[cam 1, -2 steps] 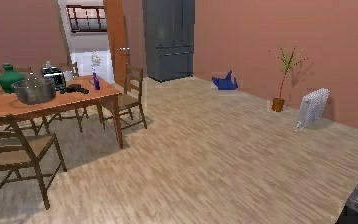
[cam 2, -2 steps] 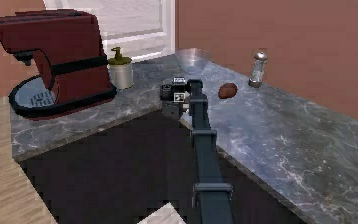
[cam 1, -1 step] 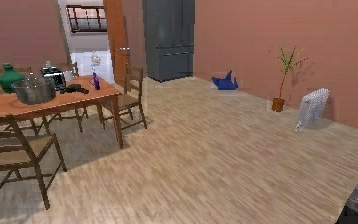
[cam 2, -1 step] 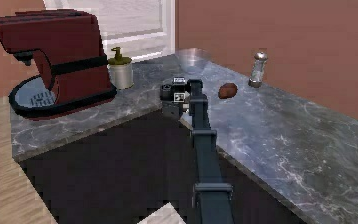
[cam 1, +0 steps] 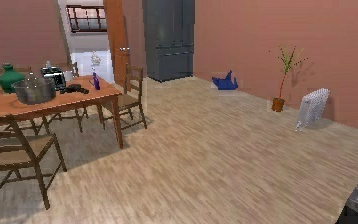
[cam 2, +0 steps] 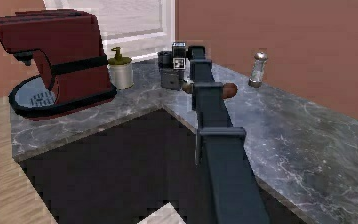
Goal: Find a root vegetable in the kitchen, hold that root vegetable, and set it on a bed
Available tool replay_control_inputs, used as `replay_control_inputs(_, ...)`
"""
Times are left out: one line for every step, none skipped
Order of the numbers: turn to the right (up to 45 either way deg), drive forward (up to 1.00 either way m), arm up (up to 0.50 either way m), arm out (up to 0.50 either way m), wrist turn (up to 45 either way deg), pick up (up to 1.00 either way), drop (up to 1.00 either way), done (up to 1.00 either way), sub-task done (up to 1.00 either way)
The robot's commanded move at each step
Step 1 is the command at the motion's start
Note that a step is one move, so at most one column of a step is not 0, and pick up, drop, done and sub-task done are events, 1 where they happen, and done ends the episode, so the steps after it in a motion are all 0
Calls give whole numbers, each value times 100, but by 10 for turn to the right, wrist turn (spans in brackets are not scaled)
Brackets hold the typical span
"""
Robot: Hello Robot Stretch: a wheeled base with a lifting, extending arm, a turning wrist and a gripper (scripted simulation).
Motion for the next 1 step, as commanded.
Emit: replay_control_inputs(0,0,2,0,0,0,0,0,0)
